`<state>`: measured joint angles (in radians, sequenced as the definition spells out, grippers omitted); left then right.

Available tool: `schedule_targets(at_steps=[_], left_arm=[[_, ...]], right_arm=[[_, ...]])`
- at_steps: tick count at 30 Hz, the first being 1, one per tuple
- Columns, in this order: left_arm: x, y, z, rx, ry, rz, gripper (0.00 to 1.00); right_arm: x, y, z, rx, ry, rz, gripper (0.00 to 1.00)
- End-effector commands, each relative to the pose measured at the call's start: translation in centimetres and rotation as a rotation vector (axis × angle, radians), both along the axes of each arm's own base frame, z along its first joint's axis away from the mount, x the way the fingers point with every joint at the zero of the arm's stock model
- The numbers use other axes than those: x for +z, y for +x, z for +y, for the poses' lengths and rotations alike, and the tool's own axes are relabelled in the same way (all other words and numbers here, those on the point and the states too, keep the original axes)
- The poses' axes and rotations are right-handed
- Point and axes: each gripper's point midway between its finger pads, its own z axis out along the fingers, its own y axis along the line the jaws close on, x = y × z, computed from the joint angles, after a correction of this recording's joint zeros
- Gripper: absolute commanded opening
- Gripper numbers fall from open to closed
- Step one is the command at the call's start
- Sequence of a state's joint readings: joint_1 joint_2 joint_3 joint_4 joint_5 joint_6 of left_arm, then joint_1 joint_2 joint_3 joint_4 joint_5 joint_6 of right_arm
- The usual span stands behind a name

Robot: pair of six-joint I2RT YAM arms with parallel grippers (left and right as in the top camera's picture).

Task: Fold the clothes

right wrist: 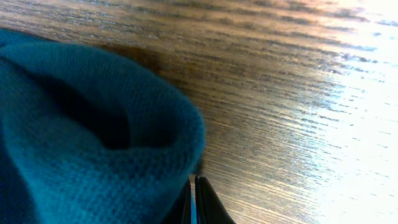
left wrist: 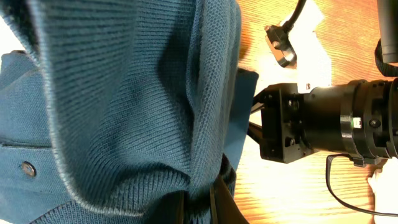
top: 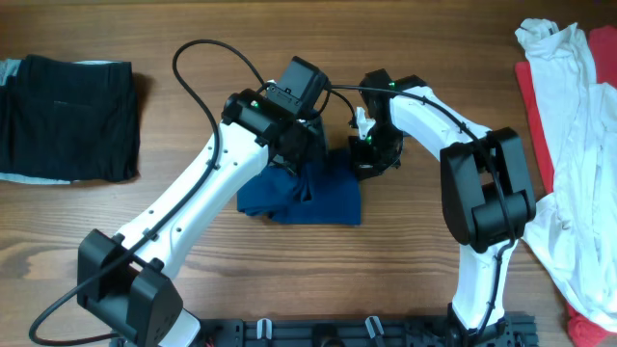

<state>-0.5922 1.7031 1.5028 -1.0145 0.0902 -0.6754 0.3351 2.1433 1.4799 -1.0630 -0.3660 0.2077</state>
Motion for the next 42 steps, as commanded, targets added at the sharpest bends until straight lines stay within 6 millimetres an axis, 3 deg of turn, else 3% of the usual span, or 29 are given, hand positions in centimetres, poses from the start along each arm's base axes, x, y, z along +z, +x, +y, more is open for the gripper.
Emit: schedule_targets(at_steps=[1, 6, 7, 9, 10, 16, 20, 22, 23, 26, 28, 31, 34, 37, 39, 42], left_arm=[[1.1, 0.2, -1.0, 0.001, -0.027, -0.036, 0.04], [1.1, 0.3, -1.1, 0.000, -0.032, -0.037, 0.04], [1.2, 0.3, -1.3, -0.003, -0.039, -0.037, 0.09], [1.4, 0.3, -1.8, -0.013, -0.068, -0.037, 0.50], [1.5, 0.2, -2.2, -0.025, -0.085, -0.035, 0.53], [3.4, 0.0, -2.6, -0.065, -0.140, -0.072, 0.54], [5.3, 0.9, 0.3, -0.024, -0.099, -0.149, 0.55], [5.8, 2.0, 3.9, 0.069, -0.029, -0.179, 0.55], [5.6, 2.7, 5.8, 0.097, -0.003, -0.176, 0.54], [4.3, 3.6, 8.2, 0.140, 0.036, -0.142, 0.53], [3.2, 4.4, 9.9, 0.186, 0.053, -0.111, 0.52], [1.8, 5.2, 11.4, 0.229, 0.071, -0.073, 0.50], [0.2, 5.6, 11.9, 0.242, 0.089, -0.034, 0.50], [-2.1, 6.3, 12.5, 0.228, 0.155, -0.008, 0.50], [-3.2, 7.1, 13.3, 0.242, 0.208, -0.014, 0.51], [-4.9, 8.1, 12.8, 0.191, 0.217, -0.013, 0.50]], right_arm=[[-0.5, -0.6, 0.3, -0.005, 0.017, 0.034, 0.04], [-0.5, -0.6, 0.3, -0.005, 0.016, 0.036, 0.04], [-0.5, -0.6, 0.3, -0.005, 0.016, 0.036, 0.04], [-0.5, -0.6, 0.3, -0.005, 0.016, 0.036, 0.04], [-0.5, -0.6, 0.3, -0.004, 0.015, 0.036, 0.04], [-0.5, -0.7, 0.1, -0.003, 0.004, 0.037, 0.04], [-0.3, -0.8, -1.5, 0.003, -0.074, 0.040, 0.04], [1.4, -0.2, -3.7, -0.014, -0.144, 0.029, 0.04], [3.7, 1.0, -5.5, -0.054, -0.167, -0.022, 0.04], [8.3, 2.9, -7.2, -0.142, -0.146, -0.126, 0.04], [12.6, 4.0, -8.0, -0.193, -0.099, -0.241, 0.04], [17.7, 3.4, -5.6, -0.087, 0.085, -0.379, 0.04], [20.4, 0.8, -1.5, 0.089, 0.299, -0.400, 0.04], [19.5, -1.6, 1.0, 0.150, 0.392, -0.318, 0.04], [18.6, -2.5, 2.1, 0.151, 0.457, -0.279, 0.04], [17.1, -3.5, 3.4, 0.135, 0.573, -0.229, 0.04]])
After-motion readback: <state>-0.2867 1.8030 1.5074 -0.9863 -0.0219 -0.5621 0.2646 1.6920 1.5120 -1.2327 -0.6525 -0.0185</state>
